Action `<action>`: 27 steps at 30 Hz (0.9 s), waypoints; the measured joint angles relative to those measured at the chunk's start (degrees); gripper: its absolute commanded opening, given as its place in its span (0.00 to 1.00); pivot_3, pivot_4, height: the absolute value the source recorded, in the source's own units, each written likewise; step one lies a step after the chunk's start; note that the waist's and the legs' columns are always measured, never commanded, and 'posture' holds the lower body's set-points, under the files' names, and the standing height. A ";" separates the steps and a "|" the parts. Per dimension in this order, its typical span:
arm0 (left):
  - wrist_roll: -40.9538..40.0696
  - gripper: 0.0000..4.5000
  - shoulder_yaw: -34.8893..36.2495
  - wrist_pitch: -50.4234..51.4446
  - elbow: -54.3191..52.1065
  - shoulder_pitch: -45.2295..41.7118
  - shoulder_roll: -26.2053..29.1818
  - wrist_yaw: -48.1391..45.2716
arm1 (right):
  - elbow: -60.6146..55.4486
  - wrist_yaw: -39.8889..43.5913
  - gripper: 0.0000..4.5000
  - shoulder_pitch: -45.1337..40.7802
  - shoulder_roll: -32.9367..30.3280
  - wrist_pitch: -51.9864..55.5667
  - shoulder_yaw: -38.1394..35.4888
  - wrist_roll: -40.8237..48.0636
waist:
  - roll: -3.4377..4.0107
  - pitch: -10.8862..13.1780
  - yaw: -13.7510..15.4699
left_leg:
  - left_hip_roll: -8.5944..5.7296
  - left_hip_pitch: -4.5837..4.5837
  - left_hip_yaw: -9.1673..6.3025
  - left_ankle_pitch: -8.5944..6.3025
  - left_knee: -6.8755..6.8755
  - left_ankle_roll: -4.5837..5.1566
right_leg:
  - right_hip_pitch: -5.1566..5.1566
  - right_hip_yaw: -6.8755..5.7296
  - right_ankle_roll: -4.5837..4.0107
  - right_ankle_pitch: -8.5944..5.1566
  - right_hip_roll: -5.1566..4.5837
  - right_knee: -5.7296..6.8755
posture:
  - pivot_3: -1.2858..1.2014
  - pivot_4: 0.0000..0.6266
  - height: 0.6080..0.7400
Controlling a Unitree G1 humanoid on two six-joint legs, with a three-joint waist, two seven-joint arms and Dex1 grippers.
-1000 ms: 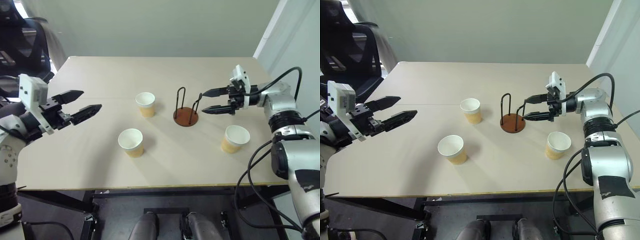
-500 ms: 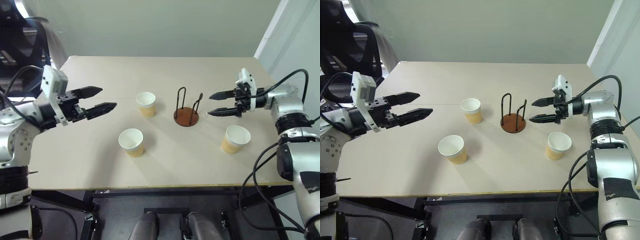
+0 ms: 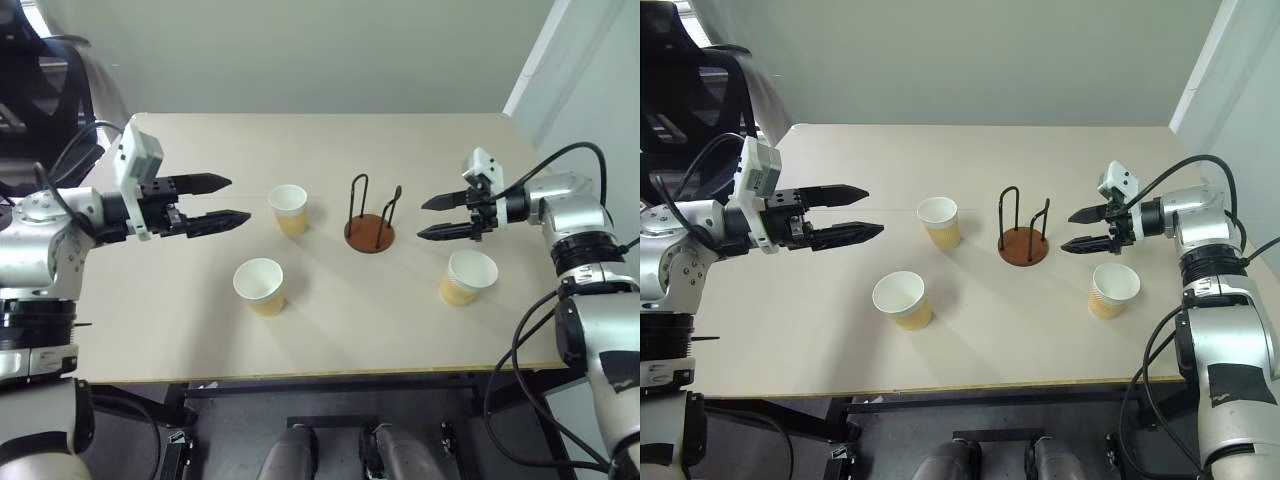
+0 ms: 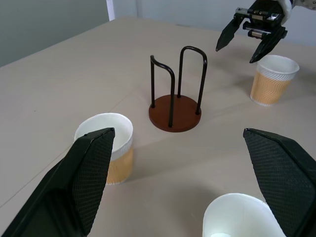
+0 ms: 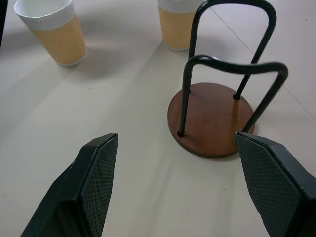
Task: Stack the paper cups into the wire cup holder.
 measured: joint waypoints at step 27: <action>-1.73 0.99 9.22 2.45 -7.13 11.21 2.92 2.79 | 8.64 -13.31 0.85 -3.38 9.74 -1.84 2.68 -5.80 | 0.00 0.00 0.06 | 0.00 -0.06 -0.03 -0.26 -0.01 -0.36 | -0.11 -0.01 -0.03 -0.03 0.00 0.00 | 0.52 0.24 1.00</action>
